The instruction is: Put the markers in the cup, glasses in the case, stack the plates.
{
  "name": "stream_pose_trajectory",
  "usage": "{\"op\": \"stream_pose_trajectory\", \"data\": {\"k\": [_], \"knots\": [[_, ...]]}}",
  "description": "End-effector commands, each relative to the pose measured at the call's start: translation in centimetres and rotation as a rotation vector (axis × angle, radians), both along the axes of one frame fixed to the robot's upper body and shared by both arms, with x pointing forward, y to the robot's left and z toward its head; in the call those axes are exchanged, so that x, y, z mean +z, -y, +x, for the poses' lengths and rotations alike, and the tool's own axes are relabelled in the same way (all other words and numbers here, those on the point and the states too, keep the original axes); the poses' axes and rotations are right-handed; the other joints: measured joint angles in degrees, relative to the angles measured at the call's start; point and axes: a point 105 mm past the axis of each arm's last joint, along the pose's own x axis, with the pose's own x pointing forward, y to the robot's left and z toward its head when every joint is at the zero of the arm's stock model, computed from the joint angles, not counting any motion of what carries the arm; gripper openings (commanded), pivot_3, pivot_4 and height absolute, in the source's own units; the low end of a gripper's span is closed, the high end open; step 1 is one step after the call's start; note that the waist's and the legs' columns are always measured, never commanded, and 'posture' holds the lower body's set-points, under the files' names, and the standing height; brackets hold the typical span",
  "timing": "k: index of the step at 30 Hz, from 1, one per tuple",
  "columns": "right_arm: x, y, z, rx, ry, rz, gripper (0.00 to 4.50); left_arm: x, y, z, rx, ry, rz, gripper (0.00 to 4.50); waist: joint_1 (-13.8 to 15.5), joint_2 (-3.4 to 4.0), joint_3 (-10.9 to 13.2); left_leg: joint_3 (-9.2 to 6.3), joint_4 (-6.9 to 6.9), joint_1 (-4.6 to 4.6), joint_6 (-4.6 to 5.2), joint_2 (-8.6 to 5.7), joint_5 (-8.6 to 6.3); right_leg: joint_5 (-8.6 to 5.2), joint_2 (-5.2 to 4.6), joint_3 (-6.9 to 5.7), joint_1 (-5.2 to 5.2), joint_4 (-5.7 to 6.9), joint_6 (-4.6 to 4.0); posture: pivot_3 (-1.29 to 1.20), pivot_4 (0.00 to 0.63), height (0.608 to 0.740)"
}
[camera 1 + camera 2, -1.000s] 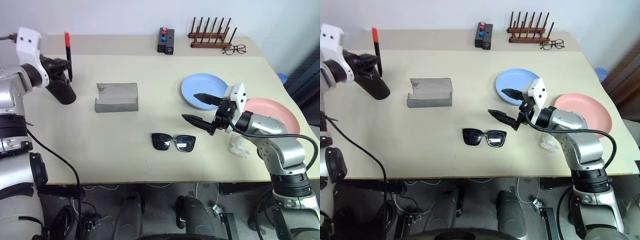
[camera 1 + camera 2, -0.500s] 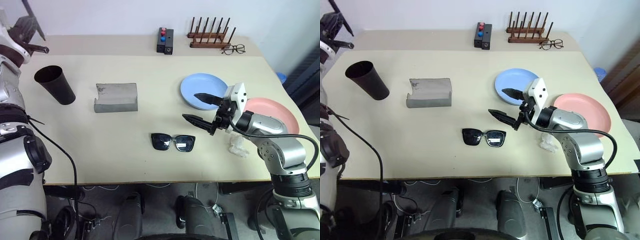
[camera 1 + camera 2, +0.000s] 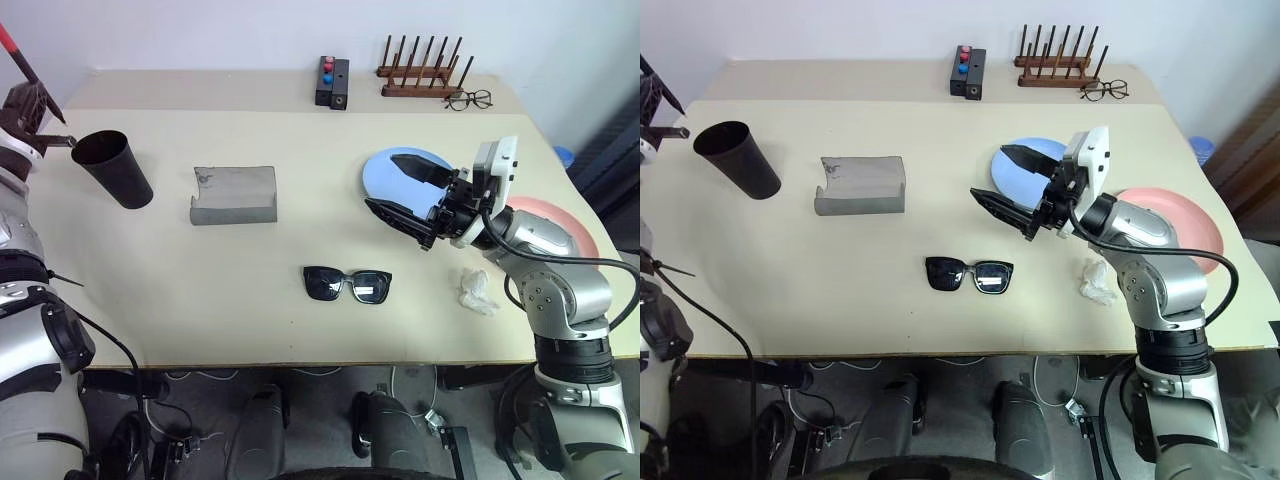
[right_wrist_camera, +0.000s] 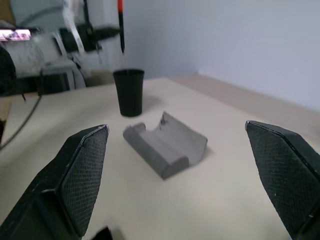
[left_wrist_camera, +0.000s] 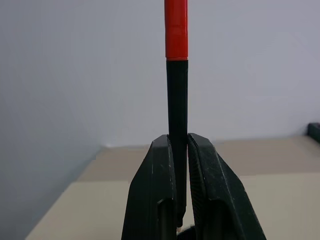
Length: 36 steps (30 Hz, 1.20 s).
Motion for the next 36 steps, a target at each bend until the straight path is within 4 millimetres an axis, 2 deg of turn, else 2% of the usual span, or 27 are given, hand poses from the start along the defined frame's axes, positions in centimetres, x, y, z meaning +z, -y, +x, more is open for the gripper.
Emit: {"op": "stream_pose_trajectory", "data": {"k": [1,9,20,28,31,36], "knots": [[2.0,0.0,-0.4,0.024,0.068,0.059,4.5,2.1,-0.2,-0.7,0.015,0.068,0.015,0.02,0.03,0.0,0.0,0.0,0.0,0.0,0.0,0.0,0.0,0.0,0.0,0.0,0.0,0.0,0.0,0.0,0.15,0.74],[1.9,0.0,-0.4,0.022,0.056,0.061,4.5,1.1,-0.3,-0.5,0.019,0.034,0.01,0.02,0.01,0.0,0.0,0.01,-0.01,0.01,0.0,0.0,0.0,0.0,0.0,0.0,0.0,-0.01,0.0,0.0,0.15,0.74],[1.7,0.0,-0.4,0.008,0.054,0.037,4.5,-2.9,0.5,0.8,0.017,-0.087,-0.012,0.02,0.03,0.0,0.0,0.01,0.0,0.0,0.0,0.0,0.0,0.0,0.0,0.0,0.0,-0.01,0.0,0.0,0.15,0.74],[1.6,0.1,-0.4,0.002,0.052,0.034,4.5,-4.0,1.0,1.3,0.006,-0.107,-0.031,0.02,0.15,0.0,0.0,0.01,-0.01,0.0,0.0,0.0,0.0,0.0,0.0,0.0,0.0,-0.01,0.0,0.0,0.15,0.74],[1.6,0.1,-0.4,0.001,0.052,0.032,4.5,-3.9,0.9,1.3,0.012,-0.098,-0.029,1.22,0.05,0.0,0.0,0.01,0.0,-0.01,0.0,0.0,0.0,0.0,0.0,0.0,0.0,-0.02,0.0,0.0,0.15,0.74],[1.6,0.1,-0.4,-0.004,0.049,0.03,4.5,-3.3,0.9,1.3,0.011,-0.082,-0.025,3.86,0.03,0.0,0.0,0.01,-0.02,0.01,0.0,0.0,0.0,0.0,0.0,0.0,0.0,-0.02,0.0,0.0,0.15,0.74]]}}
